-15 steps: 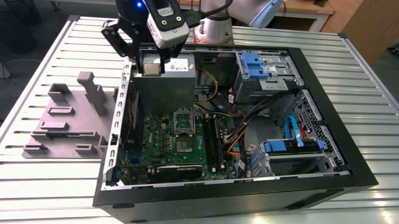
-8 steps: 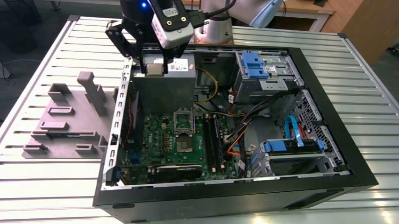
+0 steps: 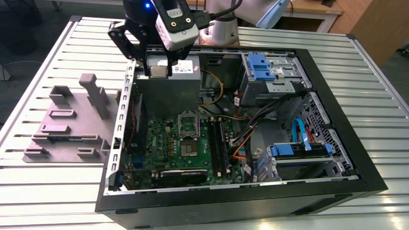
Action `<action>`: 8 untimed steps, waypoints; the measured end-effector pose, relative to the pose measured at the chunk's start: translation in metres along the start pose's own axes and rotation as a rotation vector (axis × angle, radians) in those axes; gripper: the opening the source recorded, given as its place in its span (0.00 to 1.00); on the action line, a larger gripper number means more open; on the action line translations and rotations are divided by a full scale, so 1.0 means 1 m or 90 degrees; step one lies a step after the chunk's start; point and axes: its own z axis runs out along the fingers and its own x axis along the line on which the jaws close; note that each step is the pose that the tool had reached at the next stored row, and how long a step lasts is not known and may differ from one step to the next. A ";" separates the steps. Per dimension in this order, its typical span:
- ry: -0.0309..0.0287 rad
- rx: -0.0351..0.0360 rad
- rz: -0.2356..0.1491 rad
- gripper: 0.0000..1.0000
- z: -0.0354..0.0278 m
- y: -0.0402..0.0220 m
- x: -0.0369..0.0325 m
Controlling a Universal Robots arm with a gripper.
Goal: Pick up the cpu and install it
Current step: 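Pick up the cpu and move it towards the insertion slot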
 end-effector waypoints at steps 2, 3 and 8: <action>0.0000 0.0000 0.000 0.47 0.0000 -0.0005 0.0000; 0.0000 0.0000 0.000 0.47 0.0000 -0.0007 0.0000; 0.0000 0.0000 0.000 0.47 -0.0001 -0.0017 0.0001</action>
